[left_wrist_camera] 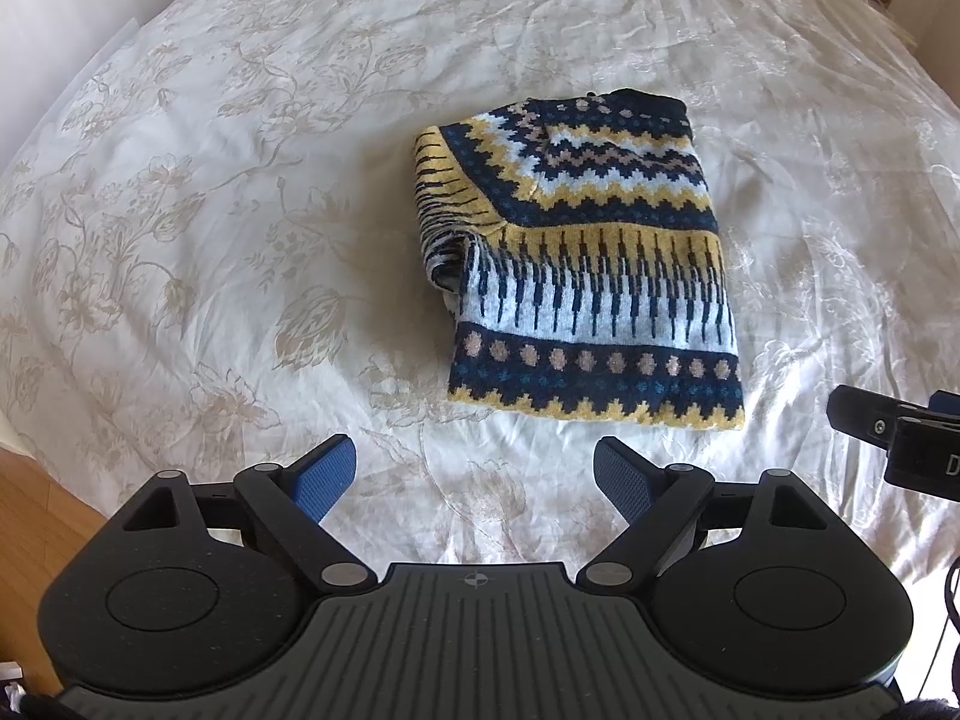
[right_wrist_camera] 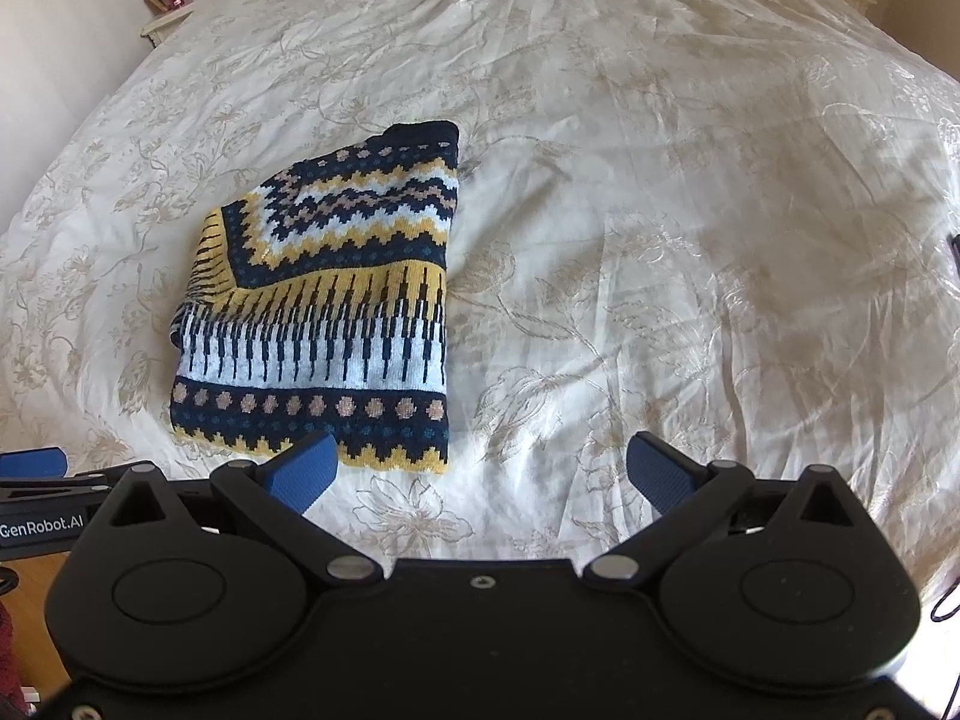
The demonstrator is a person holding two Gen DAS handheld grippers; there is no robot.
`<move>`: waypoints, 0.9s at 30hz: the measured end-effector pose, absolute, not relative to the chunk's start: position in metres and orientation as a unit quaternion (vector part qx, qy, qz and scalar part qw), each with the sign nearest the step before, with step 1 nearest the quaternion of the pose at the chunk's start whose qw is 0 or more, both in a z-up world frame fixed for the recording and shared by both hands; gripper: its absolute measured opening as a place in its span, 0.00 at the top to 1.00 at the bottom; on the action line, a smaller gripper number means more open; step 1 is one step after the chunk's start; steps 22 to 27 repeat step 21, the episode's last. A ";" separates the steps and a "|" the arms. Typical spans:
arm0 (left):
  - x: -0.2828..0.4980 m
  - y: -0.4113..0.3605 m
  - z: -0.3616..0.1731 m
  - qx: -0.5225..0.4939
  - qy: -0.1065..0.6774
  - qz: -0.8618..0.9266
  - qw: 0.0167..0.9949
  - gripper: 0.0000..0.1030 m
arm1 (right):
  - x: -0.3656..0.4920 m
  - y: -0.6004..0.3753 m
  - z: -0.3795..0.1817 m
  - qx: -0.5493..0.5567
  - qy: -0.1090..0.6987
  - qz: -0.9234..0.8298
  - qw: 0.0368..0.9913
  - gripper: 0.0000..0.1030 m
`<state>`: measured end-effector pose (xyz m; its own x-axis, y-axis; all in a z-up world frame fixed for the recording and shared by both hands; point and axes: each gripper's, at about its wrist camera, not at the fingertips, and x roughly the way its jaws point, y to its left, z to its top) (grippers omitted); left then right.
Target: Fold small clothes
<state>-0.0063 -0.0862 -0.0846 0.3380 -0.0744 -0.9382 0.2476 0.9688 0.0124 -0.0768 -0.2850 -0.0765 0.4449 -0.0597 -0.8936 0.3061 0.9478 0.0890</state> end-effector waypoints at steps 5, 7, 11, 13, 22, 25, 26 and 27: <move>-0.007 -0.086 -0.083 0.080 0.559 -0.096 0.819 0.16 | -0.076 -0.284 -0.078 0.118 0.518 -0.108 0.840 0.01; -0.008 -0.087 -0.083 0.085 0.557 -0.095 0.821 0.16 | -0.075 -0.283 -0.079 0.117 0.519 -0.108 0.840 0.01; -0.006 -0.087 -0.082 0.083 0.558 -0.094 0.820 0.16 | -0.074 -0.282 -0.079 0.116 0.520 -0.107 0.840 0.01; -0.006 -0.086 -0.082 0.083 0.558 -0.095 0.820 0.16 | -0.074 -0.282 -0.079 0.116 0.520 -0.107 0.840 0.01; -0.004 -0.086 -0.083 0.082 0.560 -0.094 0.819 0.16 | -0.071 -0.280 -0.080 0.114 0.523 -0.104 0.838 0.01; -0.004 -0.086 -0.083 0.082 0.560 -0.094 0.819 0.16 | -0.071 -0.280 -0.080 0.114 0.523 -0.104 0.838 0.01; -0.004 -0.086 -0.083 0.082 0.560 -0.094 0.819 0.16 | -0.071 -0.280 -0.080 0.114 0.523 -0.104 0.838 0.01; -0.004 -0.086 -0.083 0.082 0.560 -0.094 0.819 0.16 | -0.071 -0.280 -0.080 0.114 0.523 -0.104 0.838 0.01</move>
